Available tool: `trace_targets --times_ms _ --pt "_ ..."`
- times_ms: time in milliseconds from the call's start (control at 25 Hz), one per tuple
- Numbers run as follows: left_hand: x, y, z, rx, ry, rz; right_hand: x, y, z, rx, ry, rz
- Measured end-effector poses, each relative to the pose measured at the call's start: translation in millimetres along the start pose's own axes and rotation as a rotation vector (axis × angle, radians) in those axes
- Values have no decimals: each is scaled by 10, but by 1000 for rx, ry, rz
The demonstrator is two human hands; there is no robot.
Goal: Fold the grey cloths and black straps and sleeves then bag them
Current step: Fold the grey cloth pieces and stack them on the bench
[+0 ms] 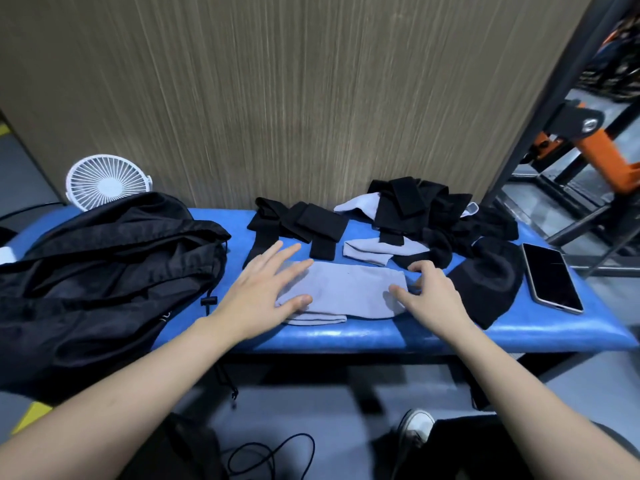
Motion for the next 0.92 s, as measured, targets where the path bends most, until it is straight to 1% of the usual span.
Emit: trace_targets --times_ms 120,200,360,440,520,600,680,760,920 --pt "-11 144 -87 169 -51 -19 57 122 -37 19 40 91" --pt "6 194 -106 233 -62 -21 87 162 -49 21 24 41" --pt "-14 163 -96 216 -43 31 119 118 -25 0 -58 -313" --pt "-50 159 -93 214 -25 42 92 36 -27 -69 -82 -450" --pt "-98 159 -94 211 -2 44 55 -81 -17 -146 -95 -531" --pt "-140 147 -87 185 18 50 33 -181 9 -206 -117 -583" --pt "-144 116 -73 119 24 73 77 -248 66 -256 -170 -599" --pt "-114 97 -45 89 10 95 205 -271 118 -275 -260 -596" --pt "-120 89 -2 108 3 111 646 -126 174 -271 -484 -491"
Point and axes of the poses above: each hand's wrist, its own z-axis away from the middle knuckle, its own y-axis out of the palm, x = y × z, the point moved 3 cm from there along -z, towards the middle knuckle, and after that the axes turned 15 degrees about x, right-handed, at the moved point
